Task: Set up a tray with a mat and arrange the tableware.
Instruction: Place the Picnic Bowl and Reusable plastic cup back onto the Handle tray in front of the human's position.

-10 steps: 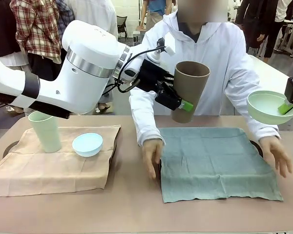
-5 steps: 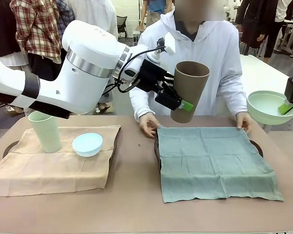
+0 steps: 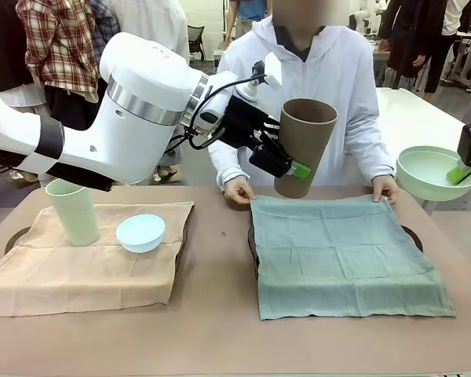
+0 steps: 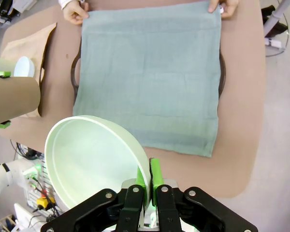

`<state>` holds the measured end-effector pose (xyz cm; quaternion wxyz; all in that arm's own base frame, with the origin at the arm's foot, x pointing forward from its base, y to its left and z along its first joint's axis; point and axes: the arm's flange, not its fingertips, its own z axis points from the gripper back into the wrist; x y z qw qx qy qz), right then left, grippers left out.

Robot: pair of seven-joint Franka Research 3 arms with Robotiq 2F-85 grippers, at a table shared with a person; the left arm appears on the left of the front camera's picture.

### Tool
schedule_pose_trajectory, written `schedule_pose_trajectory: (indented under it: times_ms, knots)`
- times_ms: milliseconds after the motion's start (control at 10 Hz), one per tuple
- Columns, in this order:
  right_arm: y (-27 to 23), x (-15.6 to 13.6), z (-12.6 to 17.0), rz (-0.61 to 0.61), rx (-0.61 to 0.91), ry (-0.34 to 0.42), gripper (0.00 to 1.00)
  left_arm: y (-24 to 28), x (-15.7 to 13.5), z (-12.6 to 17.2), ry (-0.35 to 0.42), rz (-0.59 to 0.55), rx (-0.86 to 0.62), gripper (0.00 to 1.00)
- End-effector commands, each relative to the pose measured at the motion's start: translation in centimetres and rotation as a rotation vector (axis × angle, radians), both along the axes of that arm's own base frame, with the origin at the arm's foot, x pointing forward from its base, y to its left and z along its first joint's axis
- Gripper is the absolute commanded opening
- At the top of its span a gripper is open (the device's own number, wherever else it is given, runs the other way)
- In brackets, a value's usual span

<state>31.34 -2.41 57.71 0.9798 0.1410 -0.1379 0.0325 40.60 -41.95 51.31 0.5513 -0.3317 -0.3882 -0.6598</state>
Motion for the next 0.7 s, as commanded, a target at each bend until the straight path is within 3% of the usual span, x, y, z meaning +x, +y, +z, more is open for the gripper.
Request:
schedule_pose_trajectory:
  times_ms: [0,500,600]
  knots:
    - [-0.05,0.25,-0.22,0.0,-0.001,0.002,0.0,0.18,0.03,0.12,-0.011,-0.016,-0.008,0.26]
    - [-0.05,0.25,-0.22,0.0,-0.001,0.002,0.0,0.18,0.03,0.12,-0.011,-0.016,-0.008,0.26]
    - [0.0,0.0,0.0,0.0,0.0,0.0,0.04,0.0,0.0,0.0,0.0,0.0,0.0,0.84]
